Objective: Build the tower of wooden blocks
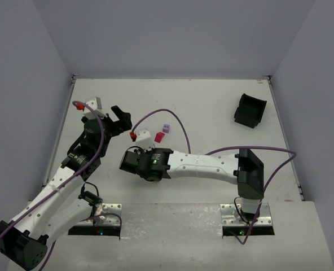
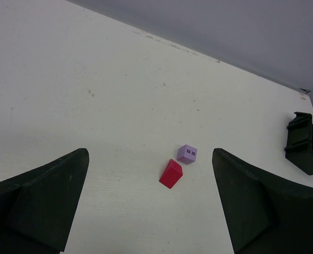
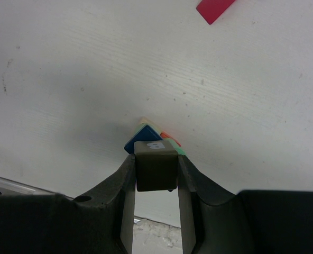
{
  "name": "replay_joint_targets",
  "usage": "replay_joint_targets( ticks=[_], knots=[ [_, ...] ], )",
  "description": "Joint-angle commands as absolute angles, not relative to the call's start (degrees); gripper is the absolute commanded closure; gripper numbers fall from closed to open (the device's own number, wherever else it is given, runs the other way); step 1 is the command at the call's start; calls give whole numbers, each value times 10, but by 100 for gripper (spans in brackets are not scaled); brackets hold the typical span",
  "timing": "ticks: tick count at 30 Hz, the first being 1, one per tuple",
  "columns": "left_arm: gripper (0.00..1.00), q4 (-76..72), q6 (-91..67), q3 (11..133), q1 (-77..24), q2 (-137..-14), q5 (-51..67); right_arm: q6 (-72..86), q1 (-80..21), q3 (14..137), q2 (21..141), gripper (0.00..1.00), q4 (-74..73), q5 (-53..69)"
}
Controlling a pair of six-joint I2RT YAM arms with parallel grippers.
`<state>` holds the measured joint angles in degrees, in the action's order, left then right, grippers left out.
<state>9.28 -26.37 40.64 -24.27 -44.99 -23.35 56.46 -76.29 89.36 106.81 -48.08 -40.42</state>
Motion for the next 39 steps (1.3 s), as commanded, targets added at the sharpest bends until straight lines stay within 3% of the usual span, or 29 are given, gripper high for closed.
replay_joint_targets(
  ticks=[1, 11, 14, 20, 24, 32, 39],
  knots=[
    [0, 76, -261, 407, -239, -442, -232, 560, -760, 919, 1074, 89, -481, -415],
    [0, 77, -259, 408, -239, -441, -232, 492, -759, 910, 1066, 87, -448, -405],
    [0, 76, -258, 407, -239, -442, -232, 419, -759, 905, 1059, 92, -414, -386],
    [0, 86, -257, 411, -238, -441, -244, 197, -758, 880, 1028, 91, -338, -322],
    [0, 85, -259, 408, -238, -436, -268, 86, -758, 837, 1002, 100, -304, -266],
    [0, 83, -258, 408, -239, -450, -275, 4, -746, 778, 950, 94, -286, -164],
    [0, 79, -259, 408, -239, -455, -278, -6, -723, 764, 945, 93, -272, -155]
  ],
)
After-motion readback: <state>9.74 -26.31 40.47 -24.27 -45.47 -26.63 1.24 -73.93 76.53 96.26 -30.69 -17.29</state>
